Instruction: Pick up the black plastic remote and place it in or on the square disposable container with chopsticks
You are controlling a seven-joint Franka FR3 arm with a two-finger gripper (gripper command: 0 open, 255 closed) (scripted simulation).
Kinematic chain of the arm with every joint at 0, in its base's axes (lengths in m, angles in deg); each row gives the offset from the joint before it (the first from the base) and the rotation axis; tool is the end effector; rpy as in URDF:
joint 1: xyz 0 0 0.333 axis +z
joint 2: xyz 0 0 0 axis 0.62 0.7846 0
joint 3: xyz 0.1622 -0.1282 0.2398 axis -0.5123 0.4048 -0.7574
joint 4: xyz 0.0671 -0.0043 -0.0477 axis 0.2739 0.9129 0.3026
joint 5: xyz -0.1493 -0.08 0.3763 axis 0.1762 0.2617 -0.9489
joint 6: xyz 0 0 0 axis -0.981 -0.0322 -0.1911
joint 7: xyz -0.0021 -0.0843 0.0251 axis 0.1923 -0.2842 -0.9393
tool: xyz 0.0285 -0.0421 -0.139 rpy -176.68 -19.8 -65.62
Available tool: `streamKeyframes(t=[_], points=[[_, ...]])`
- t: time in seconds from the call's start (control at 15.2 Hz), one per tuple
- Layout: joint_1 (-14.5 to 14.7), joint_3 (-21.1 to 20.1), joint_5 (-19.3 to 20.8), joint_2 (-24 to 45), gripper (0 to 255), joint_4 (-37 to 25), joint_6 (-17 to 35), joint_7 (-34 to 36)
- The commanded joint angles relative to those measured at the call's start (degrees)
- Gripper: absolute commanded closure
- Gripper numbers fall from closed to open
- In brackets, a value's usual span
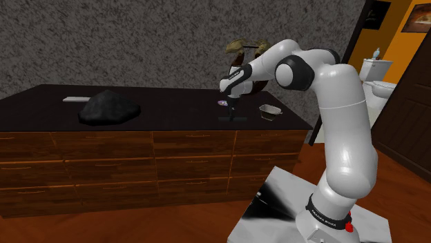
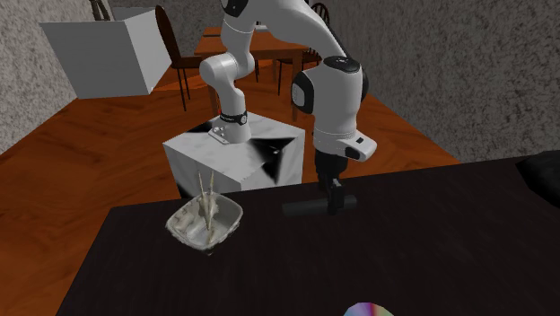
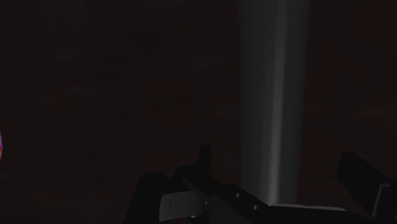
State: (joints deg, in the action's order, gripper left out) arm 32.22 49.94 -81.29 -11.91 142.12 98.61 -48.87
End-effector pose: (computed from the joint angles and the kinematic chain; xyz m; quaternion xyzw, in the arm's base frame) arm 0.6206 -0.3024 0.2627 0.9372 0.3464 0.0190 0.0363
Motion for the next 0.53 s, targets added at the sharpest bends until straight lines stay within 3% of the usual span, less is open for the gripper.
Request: streamKeyframes(t=[0.0, 0.13, 0.2, 0.46], points=[[0.0, 0.0, 0.0, 0.0, 0, 0.0, 0.0, 0.0], [0.0, 0.0, 0.0, 0.0, 0, 0.0, 0.0, 0.0], [0.0, 0.0, 0.0, 0.0, 255, 0.0, 0.0, 0.0], [0.0, 0.0, 0.0, 0.0, 255, 0.0, 0.0, -0.1]])
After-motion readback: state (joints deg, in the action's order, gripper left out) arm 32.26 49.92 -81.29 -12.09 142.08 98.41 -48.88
